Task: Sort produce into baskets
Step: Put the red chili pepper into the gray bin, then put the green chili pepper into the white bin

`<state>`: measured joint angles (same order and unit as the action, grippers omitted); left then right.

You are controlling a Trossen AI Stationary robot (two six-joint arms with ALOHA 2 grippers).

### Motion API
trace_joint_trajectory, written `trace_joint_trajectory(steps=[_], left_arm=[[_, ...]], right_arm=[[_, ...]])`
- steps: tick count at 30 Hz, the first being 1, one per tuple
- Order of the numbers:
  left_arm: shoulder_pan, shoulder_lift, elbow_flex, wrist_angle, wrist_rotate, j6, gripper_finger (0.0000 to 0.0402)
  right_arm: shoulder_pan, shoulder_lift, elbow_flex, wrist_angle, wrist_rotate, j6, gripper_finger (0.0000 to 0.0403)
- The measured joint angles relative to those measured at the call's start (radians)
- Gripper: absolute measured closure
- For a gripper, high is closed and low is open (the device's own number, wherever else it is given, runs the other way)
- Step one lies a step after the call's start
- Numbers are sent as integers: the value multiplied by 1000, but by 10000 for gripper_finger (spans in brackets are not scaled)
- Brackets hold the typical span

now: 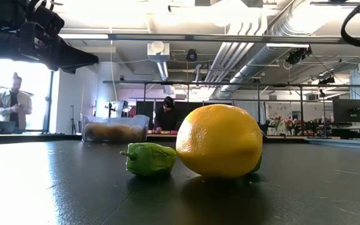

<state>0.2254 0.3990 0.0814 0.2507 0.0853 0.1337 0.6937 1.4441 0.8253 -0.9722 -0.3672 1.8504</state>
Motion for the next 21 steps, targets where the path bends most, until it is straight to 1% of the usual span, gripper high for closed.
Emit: trace_joint_trajectory(steps=[3, 7, 12, 14, 16, 21], left_arm=[[0, 0, 0, 0, 0, 0, 401], [0, 0, 0, 0, 0, 0, 401], [0, 0, 0, 0, 0, 0, 401], [0, 0, 0, 0, 0, 0, 401], [0, 0, 0, 0, 0, 0, 401], [0, 0, 0, 0, 0, 0, 401]], right_arm=[[0, 0, -7, 0, -2, -22, 326], [0, 0, -7, 1, -73, -59, 285], [1, 0, -7, -31, -104, -133, 249], [1, 0, -7, -62, -105, -186, 240], [0, 0, -7, -99, -127, -242, 233], [-8, -36, 4, -166, -264, -388, 232]])
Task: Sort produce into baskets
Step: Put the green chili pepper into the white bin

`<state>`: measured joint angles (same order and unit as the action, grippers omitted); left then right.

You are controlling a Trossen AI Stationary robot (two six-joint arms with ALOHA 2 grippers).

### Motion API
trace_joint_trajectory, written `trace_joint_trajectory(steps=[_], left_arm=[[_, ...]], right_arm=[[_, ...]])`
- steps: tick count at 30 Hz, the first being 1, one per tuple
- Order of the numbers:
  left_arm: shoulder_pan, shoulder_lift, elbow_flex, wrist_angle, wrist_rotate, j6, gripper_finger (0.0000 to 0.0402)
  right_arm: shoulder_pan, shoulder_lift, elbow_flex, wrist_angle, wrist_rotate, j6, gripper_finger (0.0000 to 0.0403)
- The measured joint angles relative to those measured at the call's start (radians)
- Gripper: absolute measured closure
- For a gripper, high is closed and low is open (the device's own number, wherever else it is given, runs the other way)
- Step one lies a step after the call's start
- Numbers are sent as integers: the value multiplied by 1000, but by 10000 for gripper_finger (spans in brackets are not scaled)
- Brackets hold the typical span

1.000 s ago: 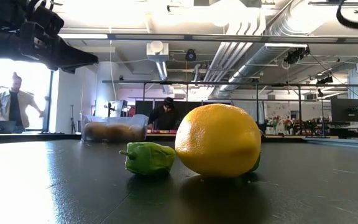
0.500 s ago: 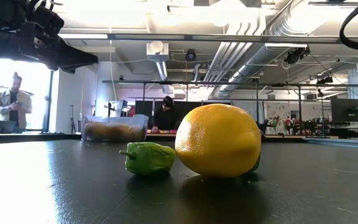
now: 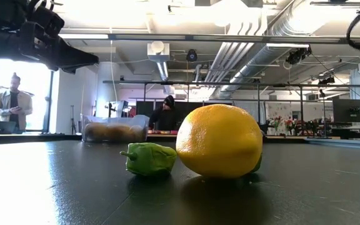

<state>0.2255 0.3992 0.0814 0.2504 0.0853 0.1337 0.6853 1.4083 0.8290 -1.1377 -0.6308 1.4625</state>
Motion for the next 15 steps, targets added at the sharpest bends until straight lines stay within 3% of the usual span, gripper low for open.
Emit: trace_joint_trajectory(steps=[3, 7, 11, 15], left_arm=[[0, 0, 0, 0, 0, 0, 401], [0, 0, 0, 0, 0, 0, 401], [0, 0, 0, 0, 0, 0, 401], [0, 0, 0, 0, 0, 0, 401]], right_arm=[[0, -50, 39, -40, -26, 0, 251], [0, -113, 127, -130, 6, 42, 305], [-13, -153, 202, -151, 143, 76, 382], [-52, -161, 220, -151, 375, 34, 388]])
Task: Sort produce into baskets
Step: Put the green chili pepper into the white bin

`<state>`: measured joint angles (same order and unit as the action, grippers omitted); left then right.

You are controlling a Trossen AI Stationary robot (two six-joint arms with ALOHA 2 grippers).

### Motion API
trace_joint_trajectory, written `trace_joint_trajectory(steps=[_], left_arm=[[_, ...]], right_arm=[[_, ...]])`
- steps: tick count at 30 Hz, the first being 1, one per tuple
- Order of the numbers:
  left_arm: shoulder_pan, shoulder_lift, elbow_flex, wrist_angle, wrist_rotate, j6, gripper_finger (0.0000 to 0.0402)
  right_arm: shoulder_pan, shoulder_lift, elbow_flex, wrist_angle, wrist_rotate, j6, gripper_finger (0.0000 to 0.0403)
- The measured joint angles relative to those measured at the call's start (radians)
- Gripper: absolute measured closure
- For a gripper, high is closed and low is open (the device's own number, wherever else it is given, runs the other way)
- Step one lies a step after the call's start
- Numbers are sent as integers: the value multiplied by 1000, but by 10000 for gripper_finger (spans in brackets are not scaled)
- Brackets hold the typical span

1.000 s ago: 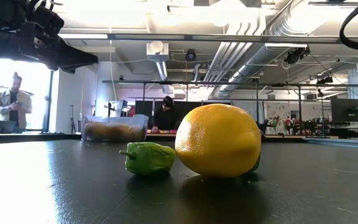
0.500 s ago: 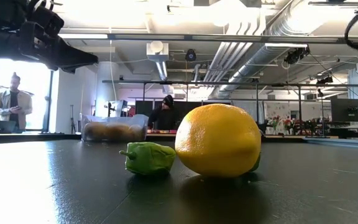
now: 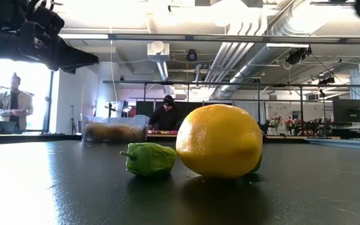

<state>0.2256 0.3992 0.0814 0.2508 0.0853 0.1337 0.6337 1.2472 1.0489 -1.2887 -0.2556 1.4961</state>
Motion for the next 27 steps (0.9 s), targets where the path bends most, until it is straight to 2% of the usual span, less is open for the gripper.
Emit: trace_joint_trajectory(steps=[4, 8, 12, 16, 20, 24, 27], left_arm=[[1, 0, 0, 0, -11, 19, 401], [3, 0, 0, 0, -49, 42, 401], [3, 0, 0, 0, -50, 35, 401], [3, 0, 0, 4, -51, 35, 401], [3, 0, 0, 4, -51, 35, 401], [3, 0, 0, 13, -52, 35, 401], [3, 5, 1, 75, -56, 22, 401]], right_arm=[[-67, 0, 0, 27, 234, -139, 398], [-154, 3, 0, 147, 466, -327, 400], [-249, 7, -34, 358, 572, -585, 402], [-346, 8, -156, 684, 585, -882, 402], [-451, 9, -334, 1089, 498, -1138, 403], [-559, 20, -516, 1520, 359, -1265, 403], [-601, 46, -599, 1718, 304, -1338, 403]])
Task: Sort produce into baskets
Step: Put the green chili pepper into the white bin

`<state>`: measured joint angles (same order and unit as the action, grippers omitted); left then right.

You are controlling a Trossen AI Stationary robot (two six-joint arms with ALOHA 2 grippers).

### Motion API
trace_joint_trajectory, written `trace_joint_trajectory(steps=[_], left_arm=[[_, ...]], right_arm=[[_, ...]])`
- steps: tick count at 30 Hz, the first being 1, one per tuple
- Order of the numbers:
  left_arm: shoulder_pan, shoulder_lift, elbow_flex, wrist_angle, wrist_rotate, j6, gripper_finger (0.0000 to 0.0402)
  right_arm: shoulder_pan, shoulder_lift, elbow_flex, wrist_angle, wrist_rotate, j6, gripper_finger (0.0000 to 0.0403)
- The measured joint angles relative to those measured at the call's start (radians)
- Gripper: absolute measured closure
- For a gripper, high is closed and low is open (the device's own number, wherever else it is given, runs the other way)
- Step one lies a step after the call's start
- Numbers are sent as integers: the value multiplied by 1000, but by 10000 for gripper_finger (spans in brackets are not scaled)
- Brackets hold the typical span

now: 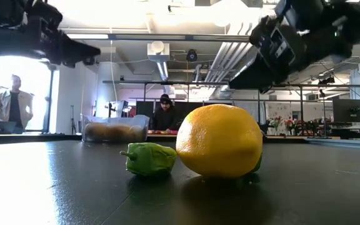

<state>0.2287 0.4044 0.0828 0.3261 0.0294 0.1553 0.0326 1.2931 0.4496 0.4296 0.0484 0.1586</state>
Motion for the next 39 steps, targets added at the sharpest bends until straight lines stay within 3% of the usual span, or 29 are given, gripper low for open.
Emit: trace_joint_trajectory(steps=[5, 10, 24, 29, 33, 39], left_arm=[[-13, 49, 45, -60, 42, -31, 401], [-76, 195, 114, -76, 55, -24, 401], [-376, 673, 398, -102, 65, 39, 401], [-472, 801, 457, -121, 15, 40, 401], [-541, 903, 492, -120, -86, 85, 385], [-611, 1077, 565, -84, -85, 110, 331]], right_arm=[[-35, 59, -29, 89, 14, -89, 403], [-64, 124, -29, 192, 15, -138, 403], [-176, 142, 4, 311, 14, -298, 403], [-205, 142, 57, 311, 2, -298, 403], [-207, 142, 70, 309, 2, -293, 403], [-202, 142, 70, 270, 2, -274, 403]])
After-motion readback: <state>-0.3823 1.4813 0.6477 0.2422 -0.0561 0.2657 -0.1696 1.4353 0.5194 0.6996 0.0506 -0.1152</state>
